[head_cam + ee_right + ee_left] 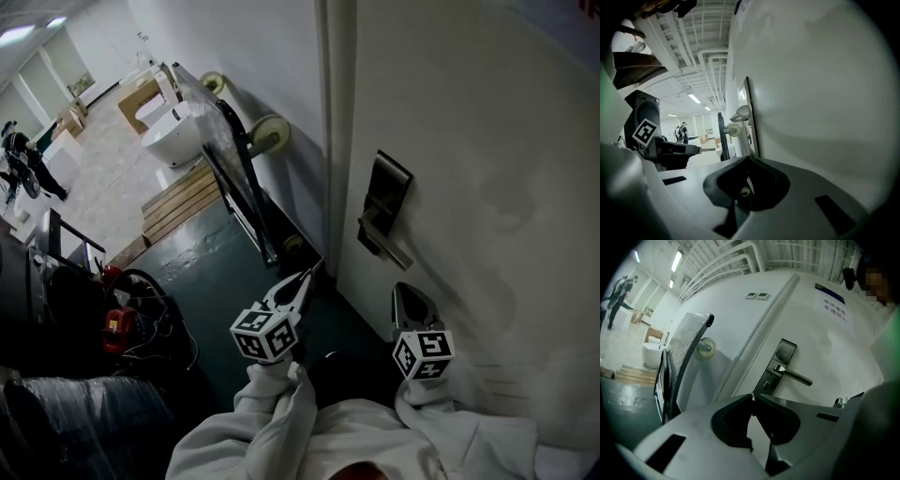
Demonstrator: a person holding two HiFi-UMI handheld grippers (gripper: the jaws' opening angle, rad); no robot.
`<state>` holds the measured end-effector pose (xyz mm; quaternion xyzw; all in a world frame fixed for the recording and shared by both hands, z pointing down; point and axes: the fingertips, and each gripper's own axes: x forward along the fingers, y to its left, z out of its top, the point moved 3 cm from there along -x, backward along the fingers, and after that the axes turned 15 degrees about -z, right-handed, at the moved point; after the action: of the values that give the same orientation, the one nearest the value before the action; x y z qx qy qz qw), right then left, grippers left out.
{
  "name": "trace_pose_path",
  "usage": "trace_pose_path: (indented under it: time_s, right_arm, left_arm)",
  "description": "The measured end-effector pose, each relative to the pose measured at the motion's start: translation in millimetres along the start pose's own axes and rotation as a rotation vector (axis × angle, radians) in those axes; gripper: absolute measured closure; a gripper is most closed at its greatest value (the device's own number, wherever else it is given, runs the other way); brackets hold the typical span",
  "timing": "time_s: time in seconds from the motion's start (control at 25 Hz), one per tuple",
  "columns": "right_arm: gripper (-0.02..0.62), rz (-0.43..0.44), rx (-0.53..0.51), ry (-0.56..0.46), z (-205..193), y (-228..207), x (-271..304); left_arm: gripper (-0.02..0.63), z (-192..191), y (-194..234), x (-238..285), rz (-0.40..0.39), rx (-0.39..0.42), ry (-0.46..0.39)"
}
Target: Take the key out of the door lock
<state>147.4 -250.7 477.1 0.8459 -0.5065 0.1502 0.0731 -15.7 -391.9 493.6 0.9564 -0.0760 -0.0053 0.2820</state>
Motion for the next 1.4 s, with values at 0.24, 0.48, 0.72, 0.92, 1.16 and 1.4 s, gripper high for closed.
trace_pose_path:
  time_s: [0.24,0.48,0.72,0.92,1.16,1.4]
  right_arm:
    - [0.543,0.051,0.000,-0.013,2,10,4]
    - [0.545,0.096,-0.012,-0.017,5,17,11]
    - [0.545,0.136,-0.028,-0.011,4,26,18]
    - [0.545,0.148,-0.038,-0.004,3,28,25]
    - [0.545,0.158,-0.046,0.002,4,31,30]
    - [0.545,0.150,-0.049,0.003,4,30,30]
  left_arm:
    - [0.580,6,-8,-11,0.055,0.195,0.029]
    - [0.580,5,-14,-16,0.073,0.290,0.027]
    - [0.580,2,-16,-17,0.078,0.289,0.018]
    - [0.579,-2,-11,-18,0.097,0.280,0.021]
    - [0.580,-2,-6,-17,0.111,0.268,0.023]
    - [0.580,-3,-5,-13,0.104,0.258,0.021]
